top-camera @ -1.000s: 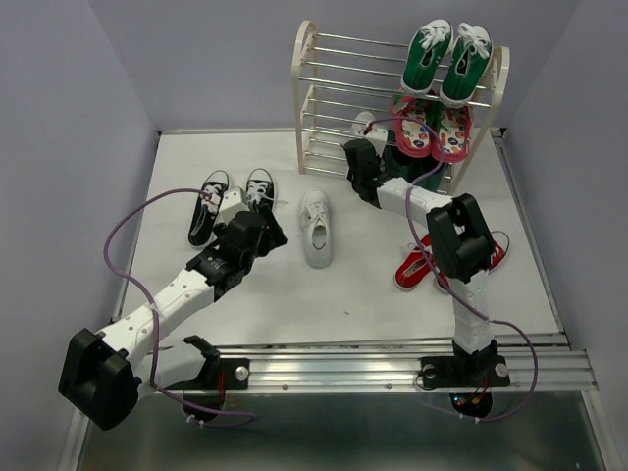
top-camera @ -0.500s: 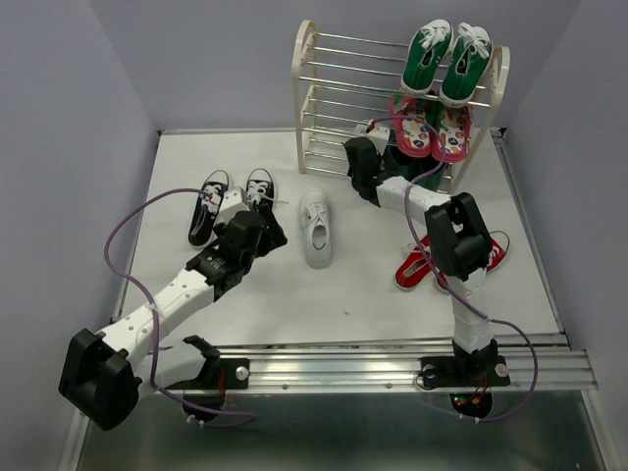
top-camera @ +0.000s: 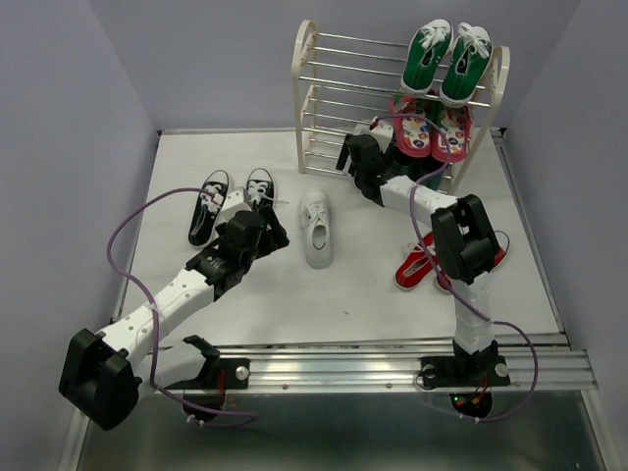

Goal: Place and organize the shoes onto the shoe shelf

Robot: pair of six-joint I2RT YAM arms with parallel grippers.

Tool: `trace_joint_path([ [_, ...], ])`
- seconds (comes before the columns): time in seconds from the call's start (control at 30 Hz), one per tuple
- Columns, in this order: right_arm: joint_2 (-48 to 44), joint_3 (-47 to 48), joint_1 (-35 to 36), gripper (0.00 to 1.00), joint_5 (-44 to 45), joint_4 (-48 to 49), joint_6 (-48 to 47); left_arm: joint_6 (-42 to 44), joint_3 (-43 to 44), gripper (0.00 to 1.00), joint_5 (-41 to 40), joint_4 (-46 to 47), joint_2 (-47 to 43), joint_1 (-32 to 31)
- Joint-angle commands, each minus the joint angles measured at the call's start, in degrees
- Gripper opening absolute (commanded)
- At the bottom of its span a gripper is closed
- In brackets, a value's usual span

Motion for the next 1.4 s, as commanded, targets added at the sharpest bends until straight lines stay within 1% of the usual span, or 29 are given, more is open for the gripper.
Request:
trace_joint_path([
  [0.0, -9.1, -4.3, -0.4, 1.00, -2.8, 1.9, 2.8, 2.0, 0.8, 0.99, 2.6, 0.9, -0.8, 0.3],
  [0.1, -12.9, -8.4, -0.4, 1.00, -5.7, 1.5, 4.4, 3.2, 1.0, 0.99, 5.4, 1.2, -0.2, 0.2],
  [0.17, -17.3, -13.5, 0.7, 1.00, -6.9, 1.3, 5.2, 4.3, 1.0, 0.99, 8.2, 1.7, 0.2, 0.0],
  [0.23, -20.9, -17.9, 1.5, 1.00, -7.2, 1.6, 5.9, 4.2, 1.1, 0.99, 9.3, 2.3, 0.6, -0.5],
  [0.27, -24.9, -22.7, 2.4, 1.00, -7.6, 1.9, 6.1, 4.5, 1.3, 0.99, 10.6, 2.7, 0.9, -1.0],
  [0.3, -26.8, -25.0, 2.9, 1.00, -7.4, 2.0, 6.4, 5.0, 1.4, 0.99, 11.0, 3.7, 1.6, -1.5],
  [0.37, -30.9, -29.4, 3.6, 1.00, -7.5, 1.8, 6.9, 5.2, 1.8, 0.99, 10.7, 4.8, 2.6, -4.2],
  [0.43, -38.3, -36.9, 3.6, 1.00, -9.5, -0.1, 8.1, 5.4, 2.8, 0.99, 9.7, 6.6, 6.2, -7.7],
  [0.47, -38.3, -36.9, 3.6, 1.00, -9.5, -0.1, 8.5, 5.7, 3.4, 0.99, 9.7, 6.6, 6.2, -8.8],
  [0.5, -41.7, -40.1, 3.6, 1.00, -10.0, -1.1, 8.7, 6.0, 4.3, 0.99, 9.4, 6.6, 8.9, -9.7],
  [0.57, -44.9, -42.8, 3.6, 1.00, -9.2, -1.8, 9.3, 6.1, 6.6, 0.99, 7.4, 6.7, 11.7, -12.4],
  [0.6, -48.0, -45.3, 3.6, 1.00, -8.6, -3.9, 9.4, 6.1, 7.3, 0.99, 6.8, 6.9, 14.4, -12.8],
  [0.73, -54.6, -50.7, 3.6, 1.00, -4.7, -6.1, 9.4, 4.8, 10.9, 0.99, 4.8, 6.7, 21.0, -13.1],
  [0.77, -55.5, -51.2, 3.6, 1.00, -3.4, -6.5, 9.0, 4.5, 13.2, 0.99, 3.1, 6.0, 23.5, -13.2],
  [0.83, -57.5, -52.1, 3.6, 1.00, -2.2, -8.2, 8.6, 4.3, 15.6, 0.99, 1.7, 4.4, 25.5, -13.2],
  [1.03, -59.4, -53.3, 3.6, 1.00, 0.1, -9.1, 8.3, 4.0, 19.4, 0.99, -0.8, 0.9, 30.7, -13.2],
  [1.23, -59.0, -53.1, 3.6, 1.00, 1.4, -9.1, 7.8, 2.9, 21.5, 0.91, -1.5, -1.0, 33.5, -13.2],
  [1.27, -59.1, -53.1, 3.6, 1.00, 1.5, -9.0, 7.6, 2.7, 21.8, 0.87, -1.7, -1.2, 33.7, -13.2],
  [1.37, -59.1, -53.3, 3.6, 1.00, 2.6, -9.0, 7.5, 3.0, 22.8, 0.81, -1.5, -1.9, 35.1, -13.3],
])
